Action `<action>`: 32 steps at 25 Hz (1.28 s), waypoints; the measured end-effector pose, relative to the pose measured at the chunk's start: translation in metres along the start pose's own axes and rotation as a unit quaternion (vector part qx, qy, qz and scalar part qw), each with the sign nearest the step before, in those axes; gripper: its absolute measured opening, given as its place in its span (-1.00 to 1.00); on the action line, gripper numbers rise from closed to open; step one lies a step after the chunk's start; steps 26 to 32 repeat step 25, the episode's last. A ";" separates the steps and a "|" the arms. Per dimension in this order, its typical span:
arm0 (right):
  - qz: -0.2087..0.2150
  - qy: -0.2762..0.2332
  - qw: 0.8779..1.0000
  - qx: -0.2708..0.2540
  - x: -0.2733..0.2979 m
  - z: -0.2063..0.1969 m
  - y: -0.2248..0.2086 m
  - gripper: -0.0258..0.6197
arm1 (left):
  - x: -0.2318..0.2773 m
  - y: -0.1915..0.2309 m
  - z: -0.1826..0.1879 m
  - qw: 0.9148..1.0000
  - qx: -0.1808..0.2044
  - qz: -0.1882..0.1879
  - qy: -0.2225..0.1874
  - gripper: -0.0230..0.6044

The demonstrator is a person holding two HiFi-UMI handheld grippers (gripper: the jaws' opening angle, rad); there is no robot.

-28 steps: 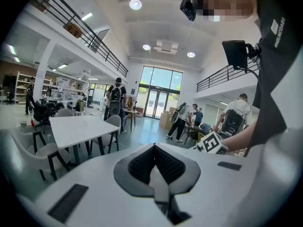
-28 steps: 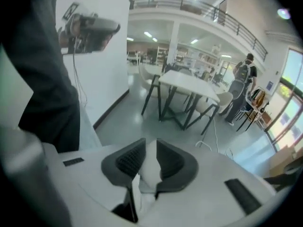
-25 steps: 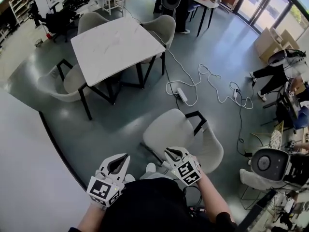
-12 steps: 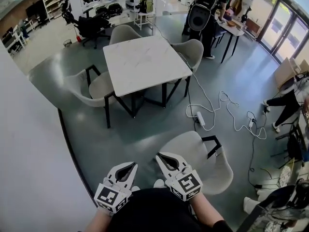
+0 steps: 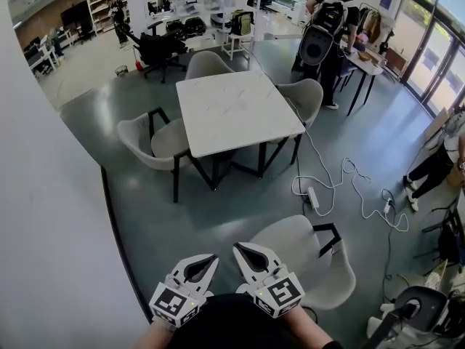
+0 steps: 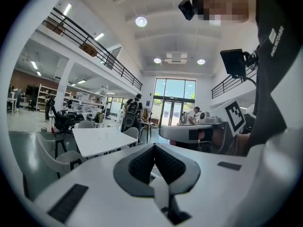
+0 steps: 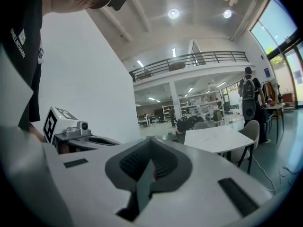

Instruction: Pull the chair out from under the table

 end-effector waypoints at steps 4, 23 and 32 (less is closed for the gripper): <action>-0.006 0.006 1.000 -0.001 -0.003 -0.006 0.005 -0.88 | 0.000 -0.002 0.001 1.000 -0.002 0.000 -0.001 -0.93; -0.038 0.012 0.999 0.029 -0.025 -0.012 -0.007 -0.88 | 0.015 -0.015 0.005 0.999 0.006 -0.032 -0.001 -0.93; -0.041 0.012 0.999 0.031 -0.027 -0.014 -0.010 -0.88 | 0.018 -0.016 0.004 0.999 0.004 -0.032 0.000 -0.93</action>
Point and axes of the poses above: the fingertips, and each gripper's own axes: x forward along the fingers, y to its left, z out of its top, the point moved 9 cm from there along -x, backward along the fingers, and after that the axes turned 14 degrees about z, right-handed, at the moved point
